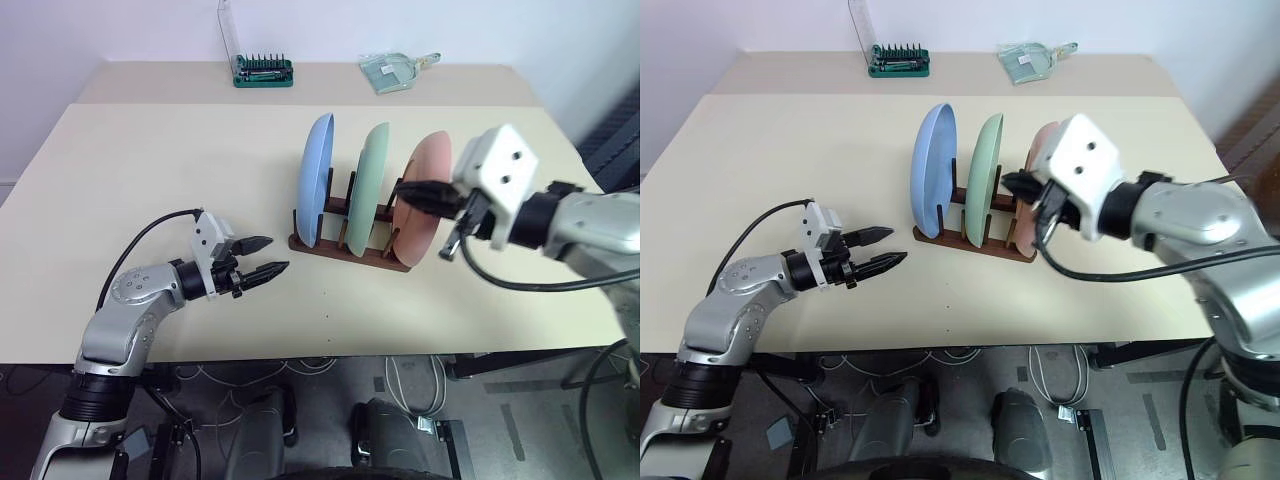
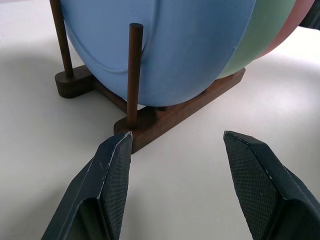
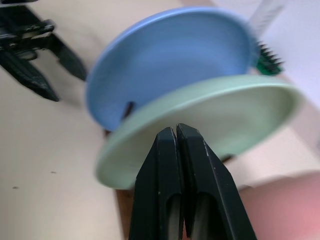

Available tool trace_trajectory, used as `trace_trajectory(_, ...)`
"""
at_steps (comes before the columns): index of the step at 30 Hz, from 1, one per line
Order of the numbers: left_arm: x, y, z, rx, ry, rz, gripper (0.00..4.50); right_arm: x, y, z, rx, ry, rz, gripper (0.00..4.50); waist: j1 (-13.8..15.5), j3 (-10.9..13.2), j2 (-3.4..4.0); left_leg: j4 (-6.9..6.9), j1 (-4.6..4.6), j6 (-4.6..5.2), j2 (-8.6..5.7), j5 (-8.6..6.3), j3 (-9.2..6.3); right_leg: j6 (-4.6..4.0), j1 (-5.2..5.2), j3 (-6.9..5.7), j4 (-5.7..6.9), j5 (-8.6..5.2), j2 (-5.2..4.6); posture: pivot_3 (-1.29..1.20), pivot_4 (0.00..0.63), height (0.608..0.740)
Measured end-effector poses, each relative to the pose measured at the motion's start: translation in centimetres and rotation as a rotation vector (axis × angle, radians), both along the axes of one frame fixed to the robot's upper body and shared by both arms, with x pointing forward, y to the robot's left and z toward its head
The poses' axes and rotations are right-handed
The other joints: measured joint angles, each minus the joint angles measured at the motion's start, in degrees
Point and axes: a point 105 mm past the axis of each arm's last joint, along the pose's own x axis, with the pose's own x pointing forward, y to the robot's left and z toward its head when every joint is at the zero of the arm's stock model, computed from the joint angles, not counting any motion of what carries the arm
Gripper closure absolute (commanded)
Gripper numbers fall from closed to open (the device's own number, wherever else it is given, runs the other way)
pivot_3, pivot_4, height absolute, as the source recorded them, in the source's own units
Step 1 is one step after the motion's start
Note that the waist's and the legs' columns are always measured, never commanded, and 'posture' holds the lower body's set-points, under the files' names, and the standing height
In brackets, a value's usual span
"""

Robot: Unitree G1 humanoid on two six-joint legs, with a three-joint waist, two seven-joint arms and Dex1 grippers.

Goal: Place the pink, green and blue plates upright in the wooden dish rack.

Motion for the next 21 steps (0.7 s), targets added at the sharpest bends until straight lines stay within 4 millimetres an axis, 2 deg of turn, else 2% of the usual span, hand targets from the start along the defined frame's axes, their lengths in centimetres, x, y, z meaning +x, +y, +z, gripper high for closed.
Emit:
trace_trajectory(3, 0.0, 0.0, 0.0, 0.0, 0.0, -0.003, 1.5, -0.8, -1.2, 1.3, 0.039, -0.008, -0.004, 4.46, -0.05, 0.0, 0.01, 0.0, 0.02, 0.0, 0.01, 0.0, 0.0, 0.0, 0.0, 0.0, 0.01, 0.0, -0.01, 0.0, 0.15, 0.736)
trace_trajectory(6, 0.2, 0.0, 0.1, 0.001, -0.001, -0.008, 1.5, -2.6, -1.6, 2.4, 0.1, 0.004, 0.049, 4.46, -0.04, 0.0, 0.0, -0.01, 0.04, 0.0, 0.03, 0.0, -0.01, -0.01, 0.04, 0.01, 0.01, 0.0, -0.03, 0.0, 0.15, 0.736)
trace_trajectory(10, 0.9, 0.6, 0.1, -0.007, -0.008, 0.01, 1.5, -4.0, -1.9, 1.4, 0.126, 0.073, 0.078, 4.46, -0.09, -0.01, -0.01, 0.03, 0.05, 0.03, 0.03, -0.02, -0.02, 0.0, 0.06, 0.01, 0.01, 0.01, -0.04, 0.0, 0.15, 0.736)
trace_trajectory(15, 1.8, 2.6, 0.0, -0.017, -0.011, 0.095, 1.5, -3.6, -4.4, -1.8, 0.167, 0.189, -0.042, 4.46, 0.02, -0.04, -0.06, 0.04, 0.04, 0.04, 0.02, -0.01, -0.03, 0.0, 0.08, -0.01, 0.0, 0.0, -0.02, 0.0, 0.15, 0.736)
trace_trajectory(21, 2.4, 7.0, -0.8, 0.018, -0.008, 0.264, 1.5, -3.3, -9.6, -7.6, 0.314, 0.336, -0.23, 4.46, 0.03, -0.07, -0.05, 0.04, 0.07, 0.06, -0.02, -0.01, -0.02, 0.02, 0.11, -0.04, 0.02, 0.0, 0.02, 0.0, 0.15, 0.736)
